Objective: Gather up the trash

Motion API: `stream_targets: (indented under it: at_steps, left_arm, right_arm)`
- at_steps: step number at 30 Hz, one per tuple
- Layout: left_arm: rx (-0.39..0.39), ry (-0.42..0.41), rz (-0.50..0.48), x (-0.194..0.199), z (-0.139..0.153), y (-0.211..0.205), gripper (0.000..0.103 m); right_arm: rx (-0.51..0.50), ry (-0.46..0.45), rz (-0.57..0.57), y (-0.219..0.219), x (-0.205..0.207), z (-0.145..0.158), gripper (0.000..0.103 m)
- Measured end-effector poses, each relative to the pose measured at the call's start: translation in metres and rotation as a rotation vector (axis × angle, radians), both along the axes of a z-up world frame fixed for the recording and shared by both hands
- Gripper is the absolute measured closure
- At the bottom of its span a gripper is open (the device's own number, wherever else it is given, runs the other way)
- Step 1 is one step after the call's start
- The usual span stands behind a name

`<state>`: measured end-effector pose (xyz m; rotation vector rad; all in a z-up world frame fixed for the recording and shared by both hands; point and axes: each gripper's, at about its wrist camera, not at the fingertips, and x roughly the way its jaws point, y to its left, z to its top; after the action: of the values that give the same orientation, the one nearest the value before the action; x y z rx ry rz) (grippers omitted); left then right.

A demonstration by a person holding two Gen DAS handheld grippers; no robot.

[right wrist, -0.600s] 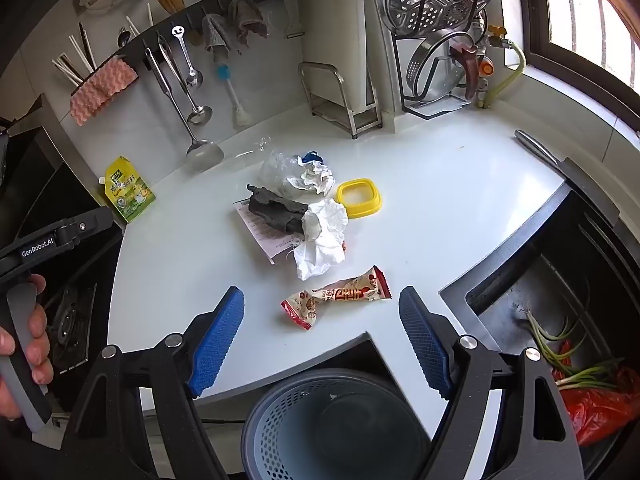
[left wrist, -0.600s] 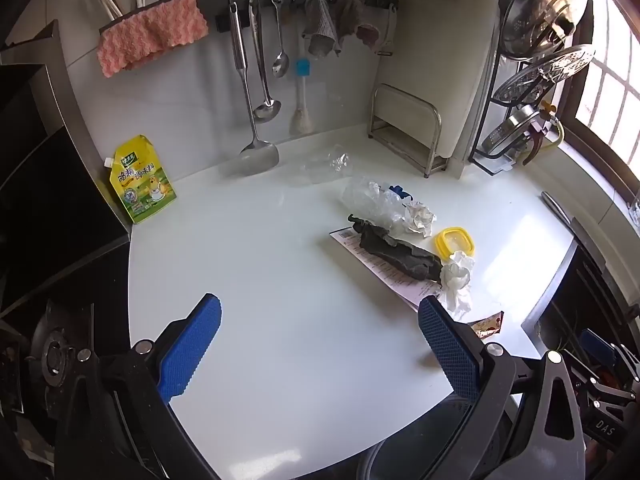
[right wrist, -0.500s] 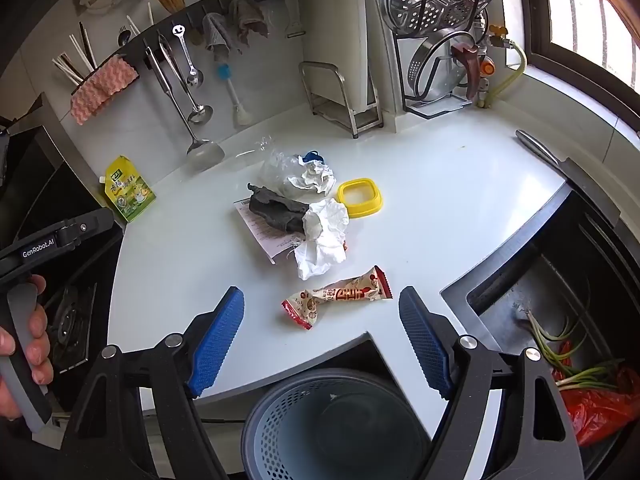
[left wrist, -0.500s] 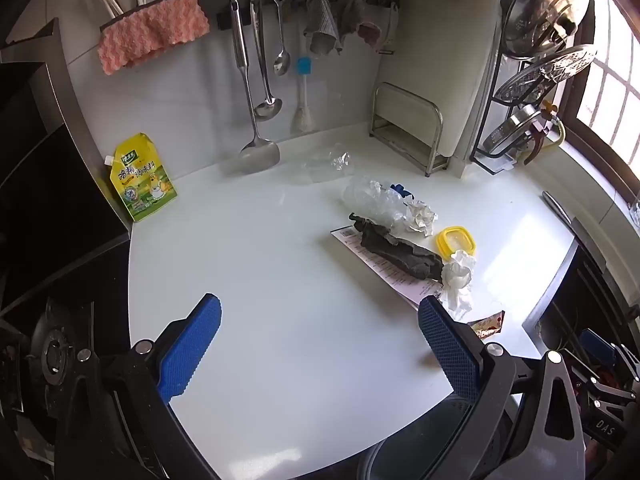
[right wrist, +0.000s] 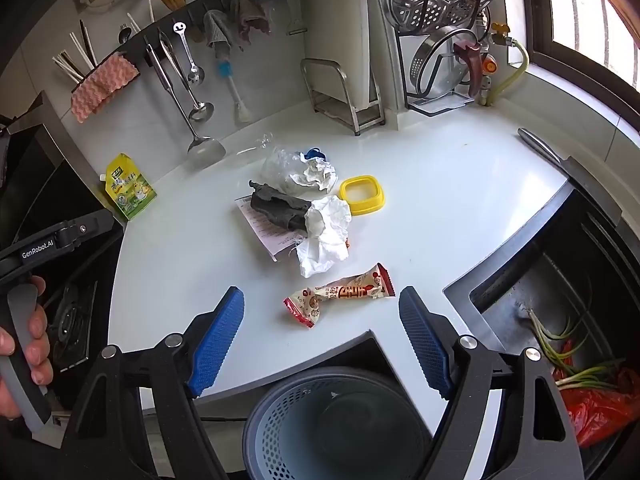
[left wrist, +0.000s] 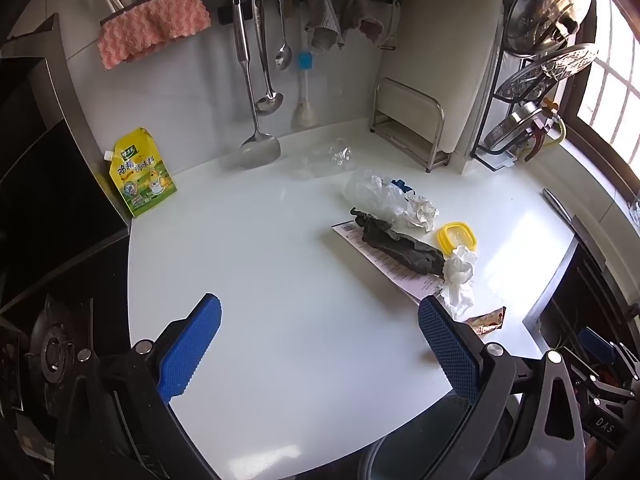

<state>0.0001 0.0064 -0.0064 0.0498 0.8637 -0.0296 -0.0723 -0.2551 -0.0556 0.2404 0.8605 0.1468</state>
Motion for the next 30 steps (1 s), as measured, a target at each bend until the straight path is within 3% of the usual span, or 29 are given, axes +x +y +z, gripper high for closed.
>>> stream_targets:
  at_steps: [30]
  left_arm:
    - [-0.016,0.033,0.019,-0.002,-0.006,0.011,0.006]
  right_arm:
    - [0.012,0.021,0.021,0.005,0.002,-0.005,0.027]
